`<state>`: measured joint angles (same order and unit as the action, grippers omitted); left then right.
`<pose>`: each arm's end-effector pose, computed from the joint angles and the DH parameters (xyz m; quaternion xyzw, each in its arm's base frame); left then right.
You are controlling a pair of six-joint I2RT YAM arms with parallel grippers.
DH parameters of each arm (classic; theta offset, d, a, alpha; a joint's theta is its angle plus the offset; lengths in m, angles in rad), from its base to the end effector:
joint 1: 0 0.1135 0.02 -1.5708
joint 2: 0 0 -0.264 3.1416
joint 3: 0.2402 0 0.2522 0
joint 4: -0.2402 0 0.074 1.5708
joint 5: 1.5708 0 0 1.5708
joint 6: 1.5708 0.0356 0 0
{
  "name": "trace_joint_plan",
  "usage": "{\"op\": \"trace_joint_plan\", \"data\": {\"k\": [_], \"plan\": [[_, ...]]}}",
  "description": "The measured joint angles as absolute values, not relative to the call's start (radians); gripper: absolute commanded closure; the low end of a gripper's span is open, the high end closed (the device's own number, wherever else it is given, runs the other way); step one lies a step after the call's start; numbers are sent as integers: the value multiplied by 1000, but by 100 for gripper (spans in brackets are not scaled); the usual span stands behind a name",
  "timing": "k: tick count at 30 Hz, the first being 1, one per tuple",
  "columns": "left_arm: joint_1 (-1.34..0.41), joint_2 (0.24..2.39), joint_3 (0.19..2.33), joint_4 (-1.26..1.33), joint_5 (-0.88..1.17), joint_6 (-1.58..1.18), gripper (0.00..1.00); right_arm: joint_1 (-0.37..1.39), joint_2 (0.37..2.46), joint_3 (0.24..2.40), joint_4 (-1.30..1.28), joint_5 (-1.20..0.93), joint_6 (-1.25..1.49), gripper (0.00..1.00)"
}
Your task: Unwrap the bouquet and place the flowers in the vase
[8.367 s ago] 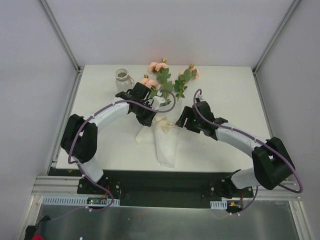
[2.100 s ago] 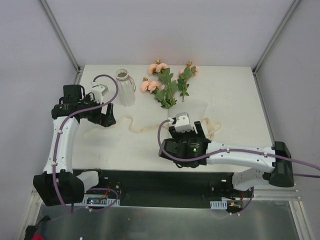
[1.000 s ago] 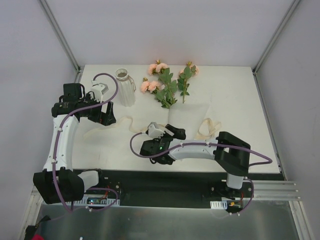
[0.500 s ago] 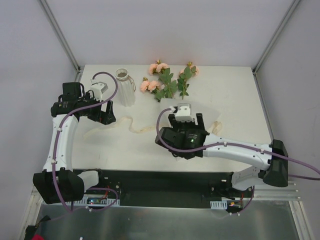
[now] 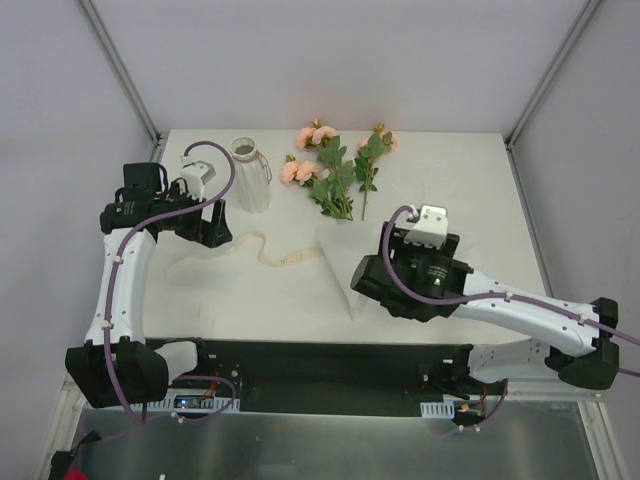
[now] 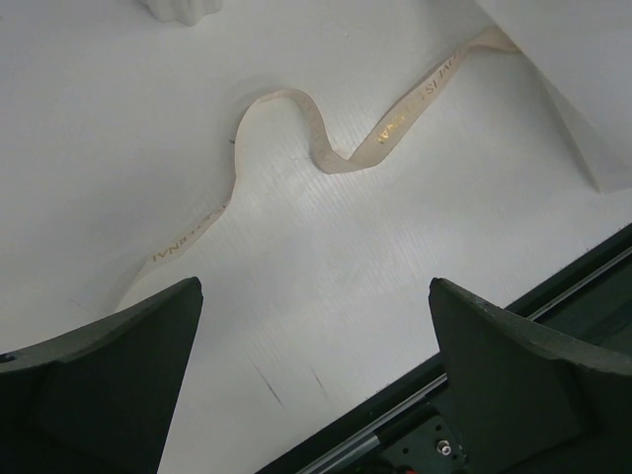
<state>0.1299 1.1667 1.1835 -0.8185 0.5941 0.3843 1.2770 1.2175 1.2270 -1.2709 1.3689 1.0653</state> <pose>0.2327 0.0103 0.3460 0.2214 0.8653 -0.1712 0.4159 0.0906 0.1792 0.3462 0.0160 0.7715 -0.1331 0.6219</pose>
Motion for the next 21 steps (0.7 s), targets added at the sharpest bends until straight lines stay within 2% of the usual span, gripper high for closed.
{"op": "trace_joint_plan", "data": {"k": [3, 5, 12, 16, 21], "plan": [[130, 1167, 1188, -822, 597, 384, 1, 1243, 1222, 1250, -1093, 1262, 798, 16], [130, 1167, 1191, -822, 599, 384, 1, 1159, 1268, 1255, -981, 1127, 670, 16], [130, 1159, 1191, -831, 598, 387, 1, 810, 1438, 1208, -655, 577, 485, 16], [130, 1150, 1191, -840, 598, 397, 1, 768, 1495, 1194, -562, 396, 438, 16], [116, 1150, 1191, -860, 606, 408, 1, 767, 1662, 1353, -579, 274, 383, 16]]}}
